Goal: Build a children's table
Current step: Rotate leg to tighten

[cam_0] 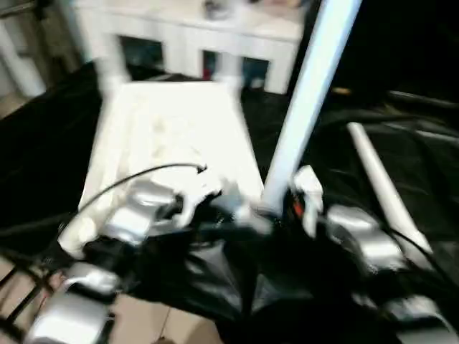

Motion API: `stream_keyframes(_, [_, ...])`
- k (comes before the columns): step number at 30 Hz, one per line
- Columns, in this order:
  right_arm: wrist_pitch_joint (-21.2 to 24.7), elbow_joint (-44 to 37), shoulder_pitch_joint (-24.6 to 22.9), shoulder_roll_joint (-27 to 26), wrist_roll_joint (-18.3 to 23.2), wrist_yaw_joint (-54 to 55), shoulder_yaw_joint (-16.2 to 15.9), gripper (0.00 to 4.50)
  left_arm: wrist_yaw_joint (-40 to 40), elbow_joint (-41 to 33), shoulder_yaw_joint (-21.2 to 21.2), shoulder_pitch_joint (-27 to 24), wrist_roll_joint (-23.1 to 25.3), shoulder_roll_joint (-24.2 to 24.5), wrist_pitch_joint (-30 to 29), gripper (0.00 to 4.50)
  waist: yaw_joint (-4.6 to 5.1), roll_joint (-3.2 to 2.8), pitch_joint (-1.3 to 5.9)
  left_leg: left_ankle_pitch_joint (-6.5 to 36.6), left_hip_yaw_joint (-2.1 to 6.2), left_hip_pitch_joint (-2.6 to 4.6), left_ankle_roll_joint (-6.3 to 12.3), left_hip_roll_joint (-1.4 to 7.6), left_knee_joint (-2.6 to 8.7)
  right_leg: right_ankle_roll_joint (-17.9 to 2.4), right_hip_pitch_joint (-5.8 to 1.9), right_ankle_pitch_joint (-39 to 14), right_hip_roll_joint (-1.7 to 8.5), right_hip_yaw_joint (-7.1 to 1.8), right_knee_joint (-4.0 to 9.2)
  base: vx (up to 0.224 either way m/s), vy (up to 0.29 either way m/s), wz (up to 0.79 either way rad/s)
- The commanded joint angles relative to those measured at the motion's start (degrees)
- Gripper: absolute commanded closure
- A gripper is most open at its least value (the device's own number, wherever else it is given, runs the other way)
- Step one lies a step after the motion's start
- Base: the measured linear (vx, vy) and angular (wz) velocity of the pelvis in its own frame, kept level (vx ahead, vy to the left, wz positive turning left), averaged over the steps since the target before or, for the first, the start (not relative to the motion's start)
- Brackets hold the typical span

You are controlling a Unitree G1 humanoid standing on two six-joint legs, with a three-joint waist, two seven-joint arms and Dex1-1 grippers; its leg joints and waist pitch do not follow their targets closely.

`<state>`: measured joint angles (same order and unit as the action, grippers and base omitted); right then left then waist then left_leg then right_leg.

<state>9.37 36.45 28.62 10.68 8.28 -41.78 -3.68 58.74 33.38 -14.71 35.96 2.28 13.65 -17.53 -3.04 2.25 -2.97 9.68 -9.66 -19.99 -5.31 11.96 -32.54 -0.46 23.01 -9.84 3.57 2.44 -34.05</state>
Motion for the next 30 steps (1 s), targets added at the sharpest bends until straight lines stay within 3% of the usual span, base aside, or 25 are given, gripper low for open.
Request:
stream_keyframes(1, [3.3,6.6,0.7,-4.1,-2.1,11.5,0.5,1.78,-6.5,-1.6,0.8,1.4,-0.7,-4.9,-3.4,4.5,0.35,-0.18,2.92,19.3,0.18,0.16,-0.82,0.64,3.83,-8.0,-1.87,-27.9,3.65,-1.65,5.29,0.0,0.0,0.0])
stream_keyframes(2, [3.3,7.4,1.1,-4.7,-1.8,13.2,1.2,1.78,-7.4,-1.7,0.8,1.4,-0.5,-5.5,-3.9,4.5,0.4,0.06,2.95,19.4,0.19,0.18,-0.68,0.56,3.8,-7.6,-1.85,-29.0,3.67,-1.54,5.5,0.0,0.0,0.0])
stream_keyframes(4, [3.2,7.8,1.3,-5.1,-1.7,14.1,1.5,1.78,-7.9,-1.8,0.8,1.4,-0.4,-5.7,-4.2,4.5,0.53,-0.07,3.13,18.4,0.2,0.05,-0.16,0.49,3.7,-7.0,-1.95,-29.0,3.71,-1.58,5.63,0.0,0.0,0.0])
stream_keyframes(5, [1.9,9.7,2.1,-6.3,-2.1,16.7,1.6,1.78,-10.1,-2.5,1.0,1.4,-0.3,-7.4,-5.4,4.5,0.59,0.14,3.1,18.7,0.07,0.12,0.39,0.51,3.63,-7.0,-1.74,-28.2,3.56,-1.6,5.75,0.0,0.0,0.0])
stream_keyframes(7, [0.5,10.8,2.7,-7.5,-2.9,17.0,1.4,1.78,-11.2,-3.1,1.1,1.4,-0.4,-8.8,-6.1,4.5,0.79,-0.07,3.15,18.4,0.11,-0.12,0.4,0.58,3.76,-7.7,-1.89,-26.2,3.51,-1.52,5.45,0.0,0.0,0.0])
stream_keyframes(9, [0.8,10.5,2.9,-8.0,-2.1,15.7,1.7,1.22,-10.8,-3.1,0.8,1.4,-0.5,-8.9,-5.7,4.5,0.86,-0.29,3.21,18.8,0.04,-0.07,0.71,0.54,3.7,-7.8,-1.86,-25.0,3.37,-1.61,5.52,0.0,0.0,0.0])
stream_keyframes(12, [0.4,10.3,3.3,-7.9,-2.2,15.3,1.7,1.04,-10.7,-3.0,0.4,1.4,-0.4,-8.7,-5.3,4.5,0.81,-0.52,3.28,18.2,0.03,-0.19,0.94,0.61,3.77,-8.9,-2.01,-22.0,3.35,-1.72,5.11,0.0,0.0,0.0])
stream_keyframes(15, [-3.1,9.2,2.9,-5.9,-3.6,12.5,-0.3,1.0,-8.5,-3.8,-0.7,0.8,-0.4,-7.5,-4.2,4.5,0.82,-0.45,3.34,18.4,-0.04,-0.15,0.85,0.63,3.73,-9.6,-2.1,-21.0,3.38,-1.71,5.05,0.0,0.0,0.0])
stream_keyframes(17, [-4.6,6.7,2.0,-4.2,-2.2,6.6,-0.8,1.0,-5.9,-4.7,-1.3,0.3,-0.7,-6.2,-3.1,4.5,0.63,-0.38,3.41,17.8,-0.12,-0.28,1.77,0.73,3.69,-9.9,-2.33,-19.1,3.39,-1.8,4.94,0.0,0.0,0.0])
stream_keyframes(22, [-11.0,3.2,-0.5,0.4,-3.3,-3.4,-3.7,1.0,-0.3,-5.5,-2.2,-0.1,-1.1,-3.0,-0.4,4.5,0.31,-0.29,3.82,12.5,-0.39,-0.5,3.41,0.83,3.27,-12.8,-2.82,-10.3,3.39,-1.88,3.94,0.0,0.0,0.0])
stream_keyframes(23, [-11.0,3.2,-0.5,0.4,-3.3,-3.4,-3.7,1.0,-0.3,-5.5,-2.2,-0.1,-1.1,-3.0,-0.4,4.5,0.27,-0.32,3.86,12.1,-0.42,-0.47,3.6,0.84,3.23,-13.1,-2.77,-9.6,3.39,-1.88,3.87,0.0,0.0,0.0])
stream_keyframes(24, [-9.4,1.1,-1.6,2.1,-1.3,-9.2,-3.7,1.0,3.6,-6.2,-3.0,-0.5,-1.6,-1.0,0.6,4.5,0.26,0.24,3.88,11.3,-0.5,-0.59,4.17,0.77,3.18,-13.6,-2.98,-8.4,3.24,-1.84,3.73,0.0,0.0,0.0])
stream_keyframes(25, [-7.6,-0.2,-2.2,2.9,0.1,-12.2,-3.8,1.0,5.6,-6.6,-3.3,-0.7,-2.0,-0.1,1.0,4.5,-0.1,-0.15,3.92,10.5,-0.49,-0.5,4.88,0.95,3.11,-14.0,-2.91,-7.1,3.37,-1.92,3.45,0.0,0.0,0.0])
stream_keyframes(27, [-6.4,-1.6,-2.8,3.8,1.3,-15.5,-4.0,1.0,8.2,-7.2,-3.8,-1.0,-2.6,1.1,1.5,4.5,-0.38,-0.16,3.82,10.1,-0.49,-0.43,5.59,1.08,3.15,-14.5,-2.98,-5.8,3.27,-1.89,3.35,0.0,0.0,0.0])
stream_keyframes(30, [-4.6,-5.0,-4.5,6.2,2.5,-22.0,-6.0,1.0,13.7,-8.5,-4.8,-1.5,-3.6,3.4,2.1,4.5,-0.61,-0.55,3.59,12.0,-0.48,0.02,4.59,1.17,3.33,-14.6,-2.66,-8.5,3.28,-1.82,3.69,0.0,0.0,0.0])
